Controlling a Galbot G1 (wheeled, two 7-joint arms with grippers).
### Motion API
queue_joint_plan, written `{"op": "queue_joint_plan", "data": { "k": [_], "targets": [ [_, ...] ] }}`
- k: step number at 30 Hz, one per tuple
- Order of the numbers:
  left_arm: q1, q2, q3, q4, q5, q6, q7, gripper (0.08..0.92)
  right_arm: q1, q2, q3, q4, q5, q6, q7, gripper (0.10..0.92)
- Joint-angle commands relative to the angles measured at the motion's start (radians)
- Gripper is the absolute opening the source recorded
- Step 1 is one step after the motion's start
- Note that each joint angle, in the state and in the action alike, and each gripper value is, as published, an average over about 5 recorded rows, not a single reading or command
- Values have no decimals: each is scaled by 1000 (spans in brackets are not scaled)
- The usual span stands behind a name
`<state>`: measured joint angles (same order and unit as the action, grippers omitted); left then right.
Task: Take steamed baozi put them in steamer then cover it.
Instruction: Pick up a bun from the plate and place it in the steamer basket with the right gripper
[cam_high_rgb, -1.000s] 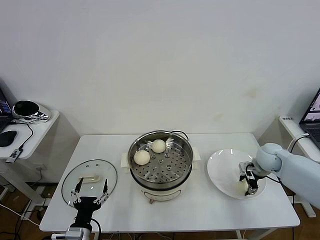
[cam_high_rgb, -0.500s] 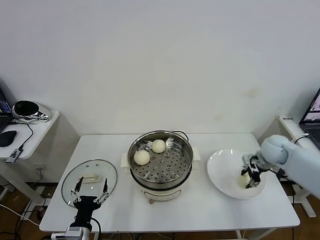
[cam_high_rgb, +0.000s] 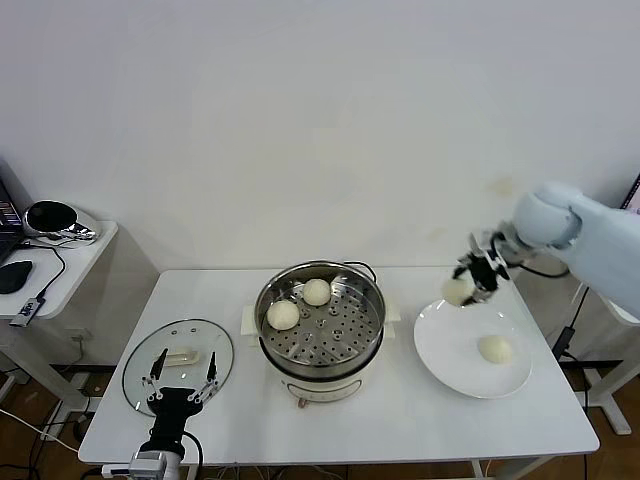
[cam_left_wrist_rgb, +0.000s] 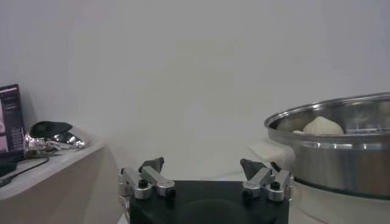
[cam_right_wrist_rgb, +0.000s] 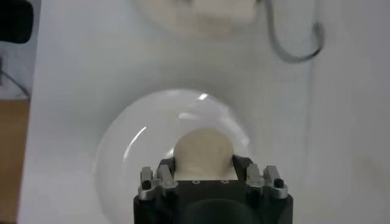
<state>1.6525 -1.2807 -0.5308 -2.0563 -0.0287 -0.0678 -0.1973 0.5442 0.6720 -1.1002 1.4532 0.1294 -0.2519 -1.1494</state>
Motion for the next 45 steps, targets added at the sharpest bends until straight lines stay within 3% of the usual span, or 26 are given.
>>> {"op": "queue_joint_plan", "data": {
  "k": [1, 6, 17, 30, 45],
  "targets": [
    [2, 2, -3, -1, 0, -3, 0, 823, 225, 204, -132, 26, 125, 43, 30, 595],
    [4, 0, -9, -1, 1, -6, -3, 823, 182, 337, -166, 16, 159, 150, 74, 602],
    [8, -9, -32, -11, -2, -10, -7, 823, 80, 548, -259, -37, 82, 410, 110, 609],
    [12, -18, -41, -11, -2, -23, -15, 823, -4, 584, -283, -47, -130, 575, 111, 619],
    [12, -21, -40, -4, -1, -28, -16, 823, -38, 576, -285, -49, -158, 614, 121, 619]
  ]
}}
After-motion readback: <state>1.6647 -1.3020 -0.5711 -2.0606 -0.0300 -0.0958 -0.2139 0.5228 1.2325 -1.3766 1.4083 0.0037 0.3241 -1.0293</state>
